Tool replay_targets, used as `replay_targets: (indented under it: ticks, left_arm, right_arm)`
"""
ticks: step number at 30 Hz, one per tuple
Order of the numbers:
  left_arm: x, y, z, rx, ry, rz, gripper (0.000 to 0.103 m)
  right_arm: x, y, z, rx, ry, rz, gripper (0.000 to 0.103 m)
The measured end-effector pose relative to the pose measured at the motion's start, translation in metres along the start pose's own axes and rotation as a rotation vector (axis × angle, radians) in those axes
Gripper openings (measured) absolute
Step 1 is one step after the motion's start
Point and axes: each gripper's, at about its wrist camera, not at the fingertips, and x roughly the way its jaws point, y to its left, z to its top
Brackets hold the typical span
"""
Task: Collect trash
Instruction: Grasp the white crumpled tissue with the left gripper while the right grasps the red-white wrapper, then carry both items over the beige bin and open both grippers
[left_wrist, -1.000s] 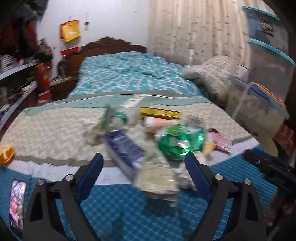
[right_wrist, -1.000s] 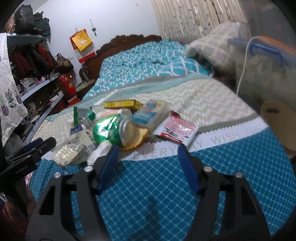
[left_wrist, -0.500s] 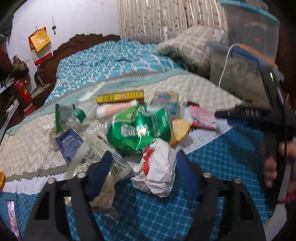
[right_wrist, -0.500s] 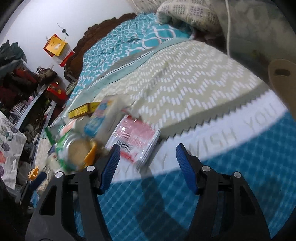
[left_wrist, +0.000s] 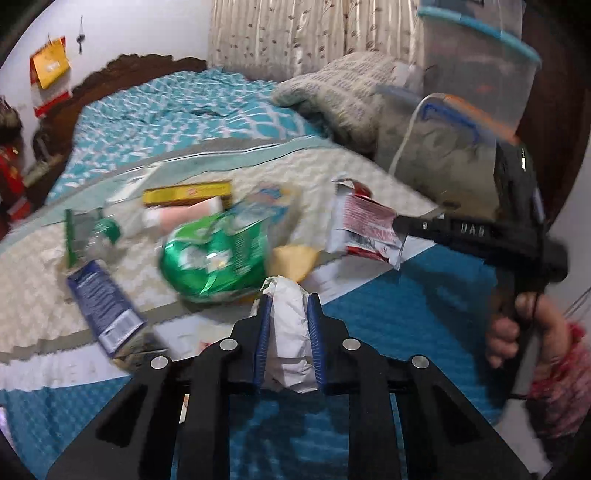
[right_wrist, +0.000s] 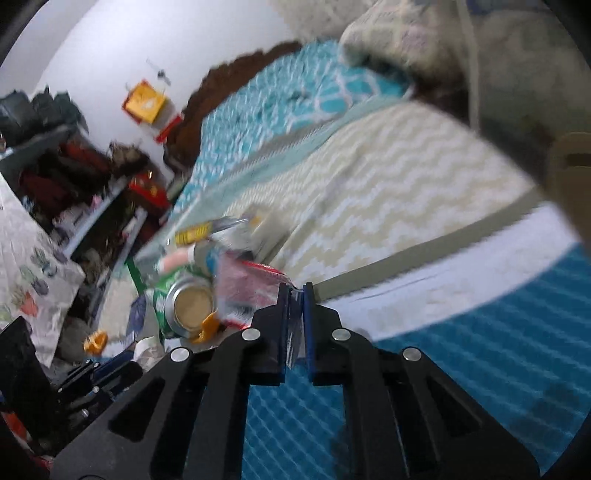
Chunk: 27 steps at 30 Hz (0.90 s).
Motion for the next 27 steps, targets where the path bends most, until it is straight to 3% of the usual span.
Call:
replay_targets:
  ticks: [6,9,13,19,24,25,27]
  left_arm:
    - [0.025,-0.041,0.040,0.013,0.026,-0.170,0.019]
    - [0.050,-0.073,0.061,0.052,0.031,-0.246,0.019]
    - [0.100,-0.122,0.090,0.070,0.099,-0.361,0.019]
    - [0.157,-0.192,0.122,0.100,0.155,-0.458,0.019]
    - [0.199,-0.234,0.138,0.085,0.197,-0.500,0.020]
    - [0.205,-0.243,0.140,0.090,0.197,-0.493,0.024]
    - [0.214,-0.252,0.141,0.074,0.201,-0.476,0.081]
  right_arm:
    - [-0.060,-0.057,0.009,0.093,-0.140,-0.063,0.010]
    - [-0.087,-0.097,0.015,0.163,-0.203,-0.104,0.010]
    - [-0.124,-0.148,0.017,0.252,-0.284,-0.167,0.010]
    - [-0.155,-0.207,0.016,0.366,-0.356,-0.242,0.010]
    - [-0.156,-0.231,0.014,0.399,-0.352,-0.284,0.013]
    - [-0.154,-0.234,0.014,0.407,-0.344,-0.272,0.013]
    - [-0.152,-0.239,0.016,0.413,-0.326,-0.267,0.014]
